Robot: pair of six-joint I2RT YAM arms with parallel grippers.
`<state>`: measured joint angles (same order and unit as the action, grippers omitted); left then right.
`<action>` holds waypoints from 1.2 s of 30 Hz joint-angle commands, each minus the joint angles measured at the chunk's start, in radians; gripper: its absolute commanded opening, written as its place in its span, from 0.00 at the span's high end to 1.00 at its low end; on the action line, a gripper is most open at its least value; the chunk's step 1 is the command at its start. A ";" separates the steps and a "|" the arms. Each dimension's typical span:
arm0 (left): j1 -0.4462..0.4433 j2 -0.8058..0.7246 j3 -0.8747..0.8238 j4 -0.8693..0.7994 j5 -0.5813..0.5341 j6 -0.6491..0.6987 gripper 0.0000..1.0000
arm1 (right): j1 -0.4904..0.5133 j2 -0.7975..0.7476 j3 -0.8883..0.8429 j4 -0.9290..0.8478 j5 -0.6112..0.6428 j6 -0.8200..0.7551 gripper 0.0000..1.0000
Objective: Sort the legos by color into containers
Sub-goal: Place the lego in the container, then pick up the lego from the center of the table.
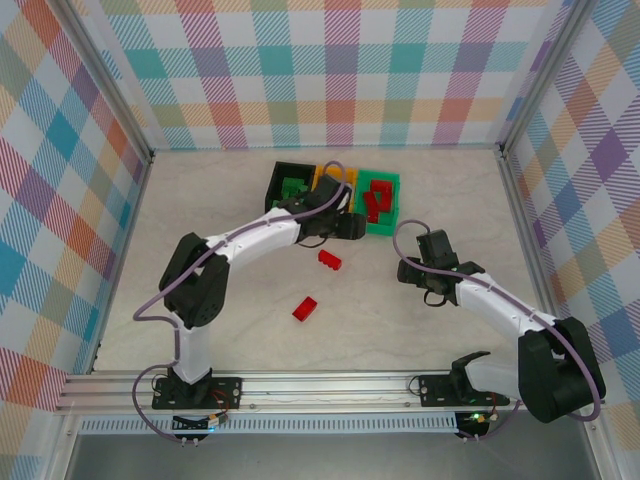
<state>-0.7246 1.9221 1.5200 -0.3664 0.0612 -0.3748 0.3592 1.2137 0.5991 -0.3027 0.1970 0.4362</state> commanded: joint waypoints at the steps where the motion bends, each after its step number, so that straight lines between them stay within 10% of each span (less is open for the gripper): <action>1: -0.004 -0.086 -0.081 0.041 -0.019 -0.007 0.34 | -0.007 0.014 0.006 0.013 -0.012 -0.002 0.34; 19: -0.004 -0.095 -0.182 -0.073 -0.061 -0.071 0.26 | -0.007 0.030 0.015 0.006 -0.007 0.001 0.34; 36: -0.003 0.102 0.072 -0.429 -0.097 0.135 0.16 | -0.007 0.034 0.017 0.006 -0.007 0.001 0.34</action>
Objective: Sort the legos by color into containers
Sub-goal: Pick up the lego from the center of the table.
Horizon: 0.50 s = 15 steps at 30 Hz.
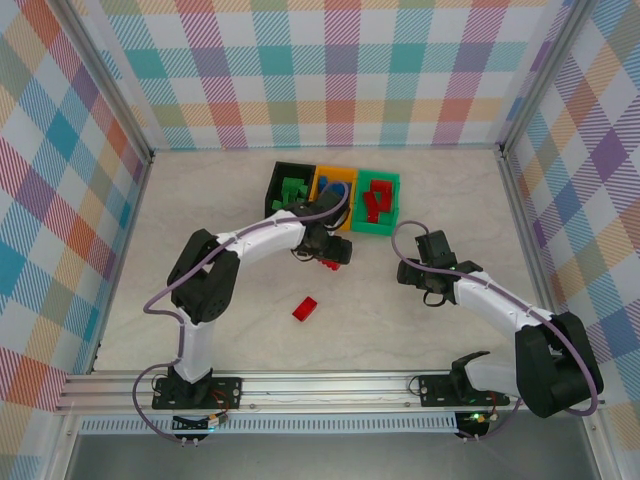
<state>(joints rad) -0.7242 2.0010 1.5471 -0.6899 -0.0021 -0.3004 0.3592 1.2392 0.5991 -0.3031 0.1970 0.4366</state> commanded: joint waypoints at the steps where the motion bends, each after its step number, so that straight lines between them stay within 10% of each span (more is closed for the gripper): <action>1: -0.004 0.033 0.058 -0.115 -0.026 0.072 0.16 | -0.007 0.008 0.017 0.006 -0.007 0.000 0.34; 15: -0.004 0.181 0.219 -0.239 0.016 0.129 0.16 | -0.006 0.010 0.018 0.006 -0.005 0.001 0.34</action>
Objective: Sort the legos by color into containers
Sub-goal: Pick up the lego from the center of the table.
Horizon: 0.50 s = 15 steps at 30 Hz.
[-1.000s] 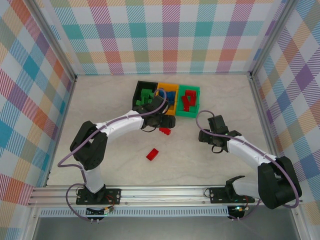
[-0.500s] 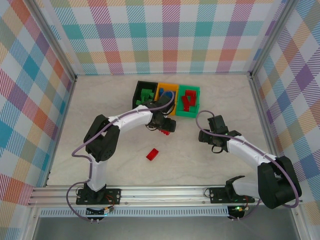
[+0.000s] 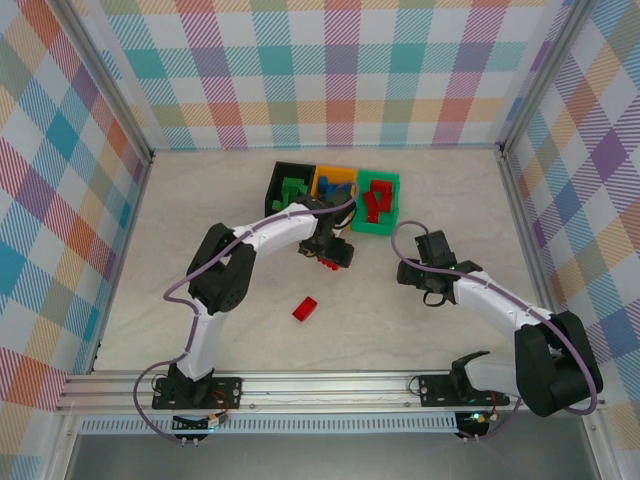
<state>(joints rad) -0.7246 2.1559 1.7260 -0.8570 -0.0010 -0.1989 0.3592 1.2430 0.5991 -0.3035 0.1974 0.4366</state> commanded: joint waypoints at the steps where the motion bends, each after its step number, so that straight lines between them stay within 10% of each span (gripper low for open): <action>1: -0.004 0.035 0.044 -0.076 0.014 0.029 0.16 | -0.007 0.006 0.018 0.008 -0.006 0.001 0.34; 15: -0.003 0.058 0.049 -0.065 0.025 0.027 0.21 | -0.007 0.009 0.021 0.004 -0.006 0.001 0.34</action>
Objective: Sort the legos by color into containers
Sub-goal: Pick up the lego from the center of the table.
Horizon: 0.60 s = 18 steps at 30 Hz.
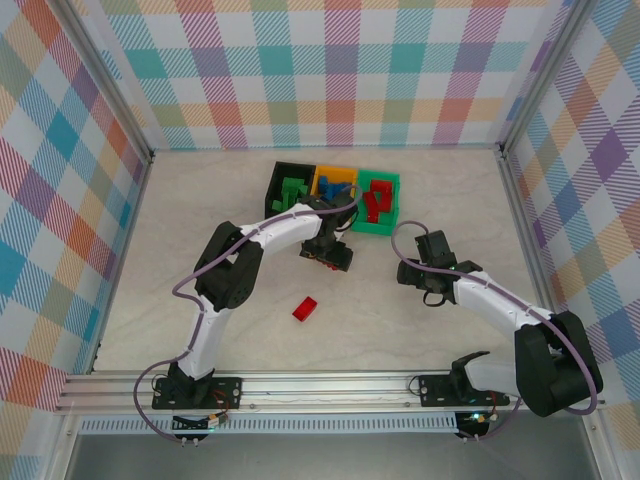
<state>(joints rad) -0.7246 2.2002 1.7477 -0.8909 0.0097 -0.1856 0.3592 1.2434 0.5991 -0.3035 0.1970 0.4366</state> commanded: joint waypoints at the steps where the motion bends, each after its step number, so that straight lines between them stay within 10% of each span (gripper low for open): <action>1: -0.003 0.015 0.024 -0.028 0.015 0.014 0.21 | -0.006 0.009 0.021 0.005 -0.005 0.001 0.34; 18: -0.003 -0.013 -0.019 0.023 0.030 0.008 0.35 | -0.007 0.010 0.020 0.005 -0.004 0.001 0.34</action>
<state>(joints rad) -0.7246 2.2051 1.7473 -0.8848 0.0174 -0.1860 0.3592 1.2484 0.5991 -0.3031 0.1974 0.4366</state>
